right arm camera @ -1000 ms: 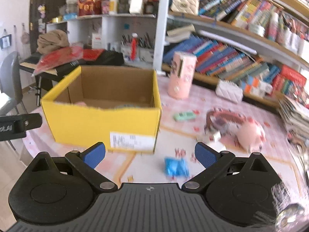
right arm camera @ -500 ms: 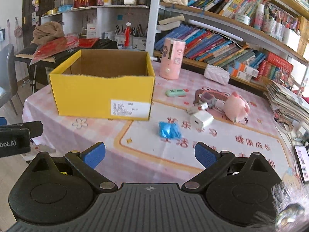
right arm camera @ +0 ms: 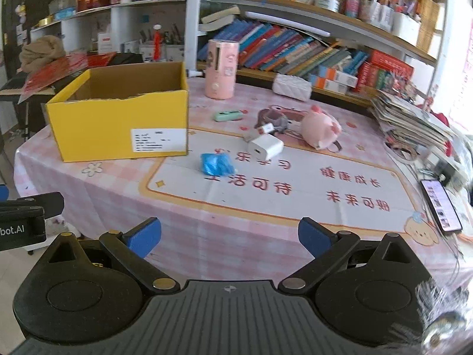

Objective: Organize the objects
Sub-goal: 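Withdraw both tools from the box toward the remaining table items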

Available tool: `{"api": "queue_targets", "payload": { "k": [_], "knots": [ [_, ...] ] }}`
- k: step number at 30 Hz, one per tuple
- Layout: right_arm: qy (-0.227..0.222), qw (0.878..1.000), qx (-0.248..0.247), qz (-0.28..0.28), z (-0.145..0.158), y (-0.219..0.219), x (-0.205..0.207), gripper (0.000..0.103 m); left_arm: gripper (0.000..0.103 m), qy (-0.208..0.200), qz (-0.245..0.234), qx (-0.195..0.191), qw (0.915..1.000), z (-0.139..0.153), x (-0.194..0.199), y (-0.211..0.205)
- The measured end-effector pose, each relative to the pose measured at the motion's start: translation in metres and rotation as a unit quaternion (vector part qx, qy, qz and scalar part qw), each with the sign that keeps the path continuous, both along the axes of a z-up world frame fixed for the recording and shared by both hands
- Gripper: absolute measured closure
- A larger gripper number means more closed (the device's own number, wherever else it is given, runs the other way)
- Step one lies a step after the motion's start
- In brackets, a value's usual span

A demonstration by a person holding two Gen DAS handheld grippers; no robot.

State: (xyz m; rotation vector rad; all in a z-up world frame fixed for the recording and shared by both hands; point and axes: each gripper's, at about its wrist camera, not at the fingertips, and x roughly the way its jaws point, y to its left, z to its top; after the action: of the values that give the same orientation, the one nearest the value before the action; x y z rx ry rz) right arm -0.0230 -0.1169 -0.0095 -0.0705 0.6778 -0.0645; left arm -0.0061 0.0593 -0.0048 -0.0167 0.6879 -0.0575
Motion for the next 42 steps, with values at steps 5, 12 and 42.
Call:
{"api": "queue_targets", "payload": {
  "k": [5, 12, 42],
  "knots": [
    [0.008, 1.000, 0.002, -0.021, -0.002, -0.010, 0.001, 0.003, 0.017, -0.005, -0.023, -0.001, 0.9997, 0.001, 0.002, -0.009],
    [0.009, 1.000, 0.001, -0.026, -0.002, -0.021, 0.009, 0.003, 0.016, -0.007, -0.032, -0.005, 0.9995, 0.003, 0.014, -0.021],
    [0.036, 0.998, 0.013, -0.058, -0.007, -0.104, 0.086, 0.003, 0.016, 0.017, -0.068, 0.001, 0.9975, -0.006, 0.096, -0.103]
  ]
}}
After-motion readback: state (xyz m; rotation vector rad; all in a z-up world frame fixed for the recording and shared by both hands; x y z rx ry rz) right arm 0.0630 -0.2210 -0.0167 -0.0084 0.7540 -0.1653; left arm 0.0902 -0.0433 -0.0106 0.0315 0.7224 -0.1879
